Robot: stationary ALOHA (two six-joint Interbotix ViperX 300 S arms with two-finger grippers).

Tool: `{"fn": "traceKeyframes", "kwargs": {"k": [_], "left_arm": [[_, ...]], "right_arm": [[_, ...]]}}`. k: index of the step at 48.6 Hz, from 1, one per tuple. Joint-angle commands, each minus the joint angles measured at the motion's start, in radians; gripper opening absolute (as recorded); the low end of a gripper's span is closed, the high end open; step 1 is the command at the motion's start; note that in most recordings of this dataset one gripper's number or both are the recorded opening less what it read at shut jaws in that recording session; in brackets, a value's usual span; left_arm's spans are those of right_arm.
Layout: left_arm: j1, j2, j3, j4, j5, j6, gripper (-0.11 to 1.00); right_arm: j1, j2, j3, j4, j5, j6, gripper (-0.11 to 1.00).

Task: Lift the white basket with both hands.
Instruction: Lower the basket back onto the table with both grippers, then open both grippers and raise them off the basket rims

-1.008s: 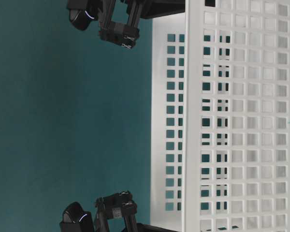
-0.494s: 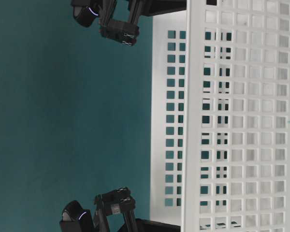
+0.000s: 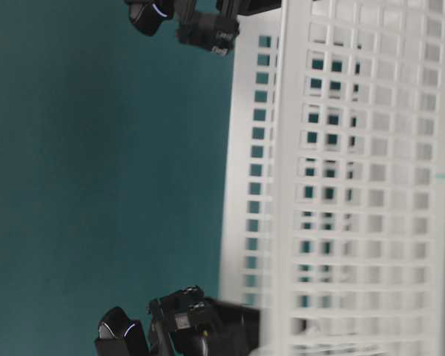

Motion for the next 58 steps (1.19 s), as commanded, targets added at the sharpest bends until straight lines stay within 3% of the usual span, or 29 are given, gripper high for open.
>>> {"fn": "traceKeyframes", "kwargs": {"k": [1, 7, 13, 33, 50, 58], "left_arm": [[-0.002, 0.009, -0.009, 0.003, -0.005, -0.002, 0.93], [-0.002, 0.009, -0.009, 0.003, -0.009, -0.002, 0.88], [-0.002, 0.002, -0.009, 0.003, -0.011, 0.0, 0.89], [0.0, -0.095, -0.028, 0.003, -0.011, 0.006, 0.9], [-0.005, -0.273, -0.034, 0.002, -0.009, 0.012, 0.9], [-0.005, -0.359, -0.028, 0.002, -0.011, 0.04, 0.9]], "right_arm": [[-0.005, 0.012, -0.006, 0.0, -0.008, -0.006, 0.54], [-0.012, 0.002, -0.011, -0.002, -0.028, -0.015, 0.79], [-0.014, -0.005, -0.021, -0.005, -0.043, -0.017, 0.91], [-0.051, -0.12, -0.026, -0.026, -0.046, -0.017, 0.91], [-0.058, -0.29, -0.035, -0.044, -0.008, -0.021, 0.91], [-0.06, -0.356, -0.037, -0.071, -0.028, -0.055, 0.91]]}}
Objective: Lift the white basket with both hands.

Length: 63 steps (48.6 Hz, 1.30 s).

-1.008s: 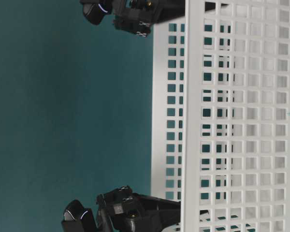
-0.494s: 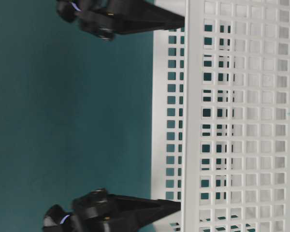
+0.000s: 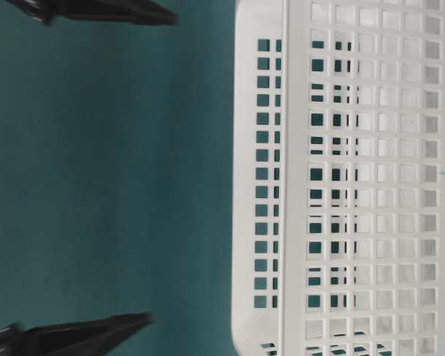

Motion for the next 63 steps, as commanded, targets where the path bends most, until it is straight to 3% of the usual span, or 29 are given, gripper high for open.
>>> {"fn": "traceKeyframes", "kwargs": {"k": [1, 17, 31, 42, 55, 63], "left_arm": [[-0.002, -0.04, -0.011, 0.003, -0.008, 0.018, 0.9], [-0.003, -0.15, 0.021, 0.003, -0.121, 0.129, 0.9], [-0.003, -0.229, 0.058, 0.003, -0.201, 0.199, 0.9], [-0.003, -0.284, 0.078, 0.002, -0.284, 0.325, 0.9], [-0.003, -0.334, 0.089, 0.003, -0.371, 0.463, 0.89], [-0.012, -0.373, 0.095, 0.003, -0.391, 0.606, 0.89]], "right_arm": [[0.0, -0.02, -0.018, -0.017, -0.025, -0.021, 0.91], [0.0, -0.114, -0.002, -0.071, -0.284, -0.183, 0.91], [0.0, -0.156, 0.023, -0.083, -0.396, -0.341, 0.91], [0.0, -0.179, 0.038, -0.095, -0.512, -0.517, 0.91], [0.012, -0.213, 0.054, -0.095, -0.609, -0.661, 0.91], [0.025, -0.252, 0.071, -0.095, -0.614, -0.75, 0.91]]}}
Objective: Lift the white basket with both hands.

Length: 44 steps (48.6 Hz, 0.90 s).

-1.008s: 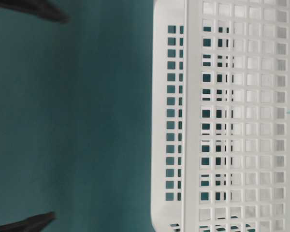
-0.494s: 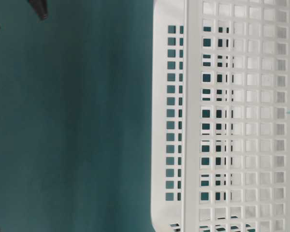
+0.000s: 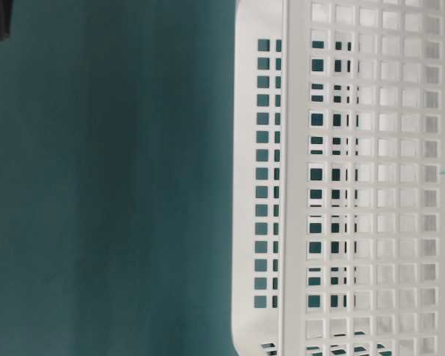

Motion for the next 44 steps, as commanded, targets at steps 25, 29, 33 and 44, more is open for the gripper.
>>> {"fn": "traceKeyframes", "kwargs": {"k": [25, 29, 33, 44], "left_arm": [[-0.044, -0.169, 0.008, 0.002, -0.015, 0.255, 0.89], [-0.051, -0.186, 0.017, 0.003, -0.015, 0.258, 0.89], [-0.064, -0.193, 0.028, 0.003, -0.018, 0.258, 0.89], [-0.094, -0.187, 0.032, 0.002, -0.025, 0.261, 0.89]], "right_arm": [[0.046, -0.178, 0.035, -0.002, -0.014, -0.273, 0.91], [0.046, -0.198, 0.044, -0.002, -0.015, -0.282, 0.91], [0.044, -0.213, 0.052, -0.002, -0.015, -0.279, 0.91], [0.058, -0.222, 0.06, -0.002, -0.014, -0.276, 0.91]]}}
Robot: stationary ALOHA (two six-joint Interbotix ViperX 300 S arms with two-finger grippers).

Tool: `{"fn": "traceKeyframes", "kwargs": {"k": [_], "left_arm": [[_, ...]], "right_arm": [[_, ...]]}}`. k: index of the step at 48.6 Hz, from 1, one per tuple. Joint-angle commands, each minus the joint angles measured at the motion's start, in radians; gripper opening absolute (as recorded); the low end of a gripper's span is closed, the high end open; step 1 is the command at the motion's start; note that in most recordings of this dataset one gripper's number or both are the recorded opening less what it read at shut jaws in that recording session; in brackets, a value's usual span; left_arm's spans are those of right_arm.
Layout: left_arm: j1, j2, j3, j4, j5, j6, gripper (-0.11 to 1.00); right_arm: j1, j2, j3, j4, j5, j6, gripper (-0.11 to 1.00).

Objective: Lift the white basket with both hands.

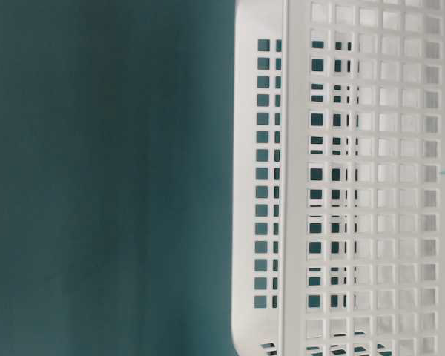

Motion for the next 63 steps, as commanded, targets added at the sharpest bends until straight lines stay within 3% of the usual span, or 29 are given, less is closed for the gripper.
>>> {"fn": "traceKeyframes", "kwargs": {"k": [1, 27, 42, 63], "left_arm": [[-0.006, 0.021, -0.012, 0.002, -0.012, 0.003, 0.89], [-0.006, 0.02, -0.011, 0.002, -0.012, 0.005, 0.89], [-0.005, 0.015, -0.011, 0.003, -0.012, 0.063, 0.89], [-0.006, 0.014, -0.011, 0.003, -0.012, 0.064, 0.89]], "right_arm": [[0.006, 0.012, -0.008, -0.003, -0.008, 0.0, 0.91], [0.009, 0.011, -0.003, -0.003, -0.005, -0.002, 0.91], [0.009, 0.011, -0.002, -0.003, -0.003, 0.0, 0.91], [0.008, 0.006, 0.002, -0.003, -0.003, 0.002, 0.91]]}}
